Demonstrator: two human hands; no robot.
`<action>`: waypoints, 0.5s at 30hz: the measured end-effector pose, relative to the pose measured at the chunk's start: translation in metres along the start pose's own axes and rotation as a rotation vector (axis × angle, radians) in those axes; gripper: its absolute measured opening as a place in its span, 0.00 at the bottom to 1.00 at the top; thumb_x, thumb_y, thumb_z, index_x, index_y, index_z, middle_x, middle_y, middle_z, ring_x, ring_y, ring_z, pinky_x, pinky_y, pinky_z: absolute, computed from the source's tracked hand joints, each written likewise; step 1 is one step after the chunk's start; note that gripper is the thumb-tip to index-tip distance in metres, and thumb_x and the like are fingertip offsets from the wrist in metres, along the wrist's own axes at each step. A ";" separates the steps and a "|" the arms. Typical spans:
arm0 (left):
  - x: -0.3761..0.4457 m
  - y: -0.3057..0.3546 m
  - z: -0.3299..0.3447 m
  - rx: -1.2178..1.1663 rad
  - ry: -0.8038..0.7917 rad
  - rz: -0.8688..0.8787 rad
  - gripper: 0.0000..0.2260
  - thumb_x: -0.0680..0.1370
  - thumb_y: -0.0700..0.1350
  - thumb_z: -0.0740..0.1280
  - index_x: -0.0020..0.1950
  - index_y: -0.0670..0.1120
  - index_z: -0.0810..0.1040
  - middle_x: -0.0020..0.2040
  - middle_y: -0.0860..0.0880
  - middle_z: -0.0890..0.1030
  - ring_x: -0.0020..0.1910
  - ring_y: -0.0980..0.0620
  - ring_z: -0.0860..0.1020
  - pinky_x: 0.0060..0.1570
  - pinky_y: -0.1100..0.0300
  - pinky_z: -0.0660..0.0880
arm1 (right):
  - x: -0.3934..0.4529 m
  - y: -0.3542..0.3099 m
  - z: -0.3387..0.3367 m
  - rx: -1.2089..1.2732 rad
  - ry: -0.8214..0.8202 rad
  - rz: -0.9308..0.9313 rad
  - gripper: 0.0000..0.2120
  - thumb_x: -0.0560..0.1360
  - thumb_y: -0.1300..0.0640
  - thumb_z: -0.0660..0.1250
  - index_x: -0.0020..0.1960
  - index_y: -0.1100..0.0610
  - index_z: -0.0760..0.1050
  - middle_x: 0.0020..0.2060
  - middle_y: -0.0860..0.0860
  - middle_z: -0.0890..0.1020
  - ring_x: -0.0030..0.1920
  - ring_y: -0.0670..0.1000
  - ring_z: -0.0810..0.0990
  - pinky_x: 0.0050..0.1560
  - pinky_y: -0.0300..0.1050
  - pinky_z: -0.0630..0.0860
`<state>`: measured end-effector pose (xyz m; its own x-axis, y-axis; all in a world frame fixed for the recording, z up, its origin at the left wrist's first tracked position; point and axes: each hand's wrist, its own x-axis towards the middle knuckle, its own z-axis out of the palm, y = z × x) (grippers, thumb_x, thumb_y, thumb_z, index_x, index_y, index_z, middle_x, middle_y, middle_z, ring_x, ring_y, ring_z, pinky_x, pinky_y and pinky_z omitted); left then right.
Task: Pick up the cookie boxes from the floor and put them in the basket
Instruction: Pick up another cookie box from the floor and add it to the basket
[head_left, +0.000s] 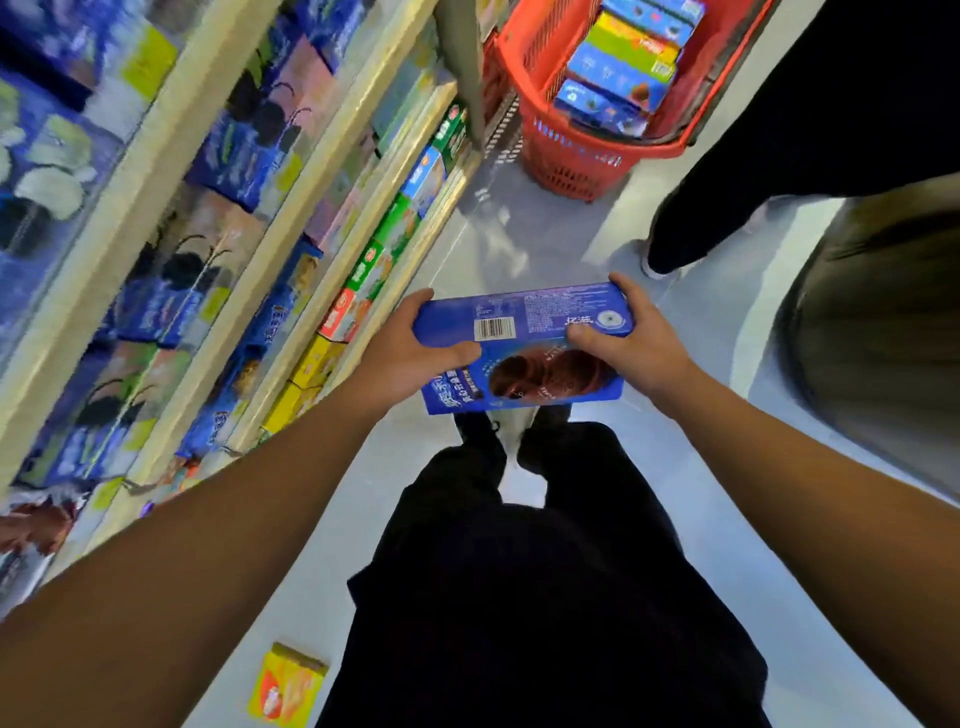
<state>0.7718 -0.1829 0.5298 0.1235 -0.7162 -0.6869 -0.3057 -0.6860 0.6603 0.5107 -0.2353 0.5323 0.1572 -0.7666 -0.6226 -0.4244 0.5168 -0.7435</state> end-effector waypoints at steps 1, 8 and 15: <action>0.014 0.013 0.000 0.021 -0.021 0.004 0.42 0.64 0.54 0.78 0.73 0.51 0.63 0.63 0.51 0.76 0.53 0.55 0.80 0.54 0.53 0.79 | 0.008 -0.002 -0.007 0.010 0.025 0.005 0.42 0.69 0.50 0.76 0.76 0.49 0.58 0.54 0.42 0.77 0.47 0.36 0.79 0.52 0.34 0.76; 0.104 0.096 0.022 0.100 -0.111 -0.015 0.51 0.53 0.63 0.77 0.72 0.52 0.64 0.61 0.52 0.76 0.53 0.54 0.80 0.55 0.50 0.79 | 0.078 -0.006 -0.071 0.083 0.109 0.061 0.41 0.69 0.49 0.76 0.76 0.50 0.58 0.58 0.44 0.75 0.48 0.35 0.78 0.50 0.31 0.75; 0.207 0.183 0.037 0.228 -0.110 0.010 0.45 0.58 0.60 0.78 0.72 0.56 0.64 0.61 0.54 0.75 0.55 0.53 0.79 0.54 0.53 0.78 | 0.180 -0.040 -0.141 0.099 0.123 0.055 0.43 0.68 0.51 0.77 0.76 0.49 0.58 0.58 0.40 0.77 0.48 0.30 0.77 0.57 0.37 0.74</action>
<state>0.7059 -0.4523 0.4971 0.0200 -0.6957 -0.7180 -0.5127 -0.6237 0.5900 0.4300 -0.4474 0.4848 0.0233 -0.7740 -0.6327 -0.3387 0.5894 -0.7334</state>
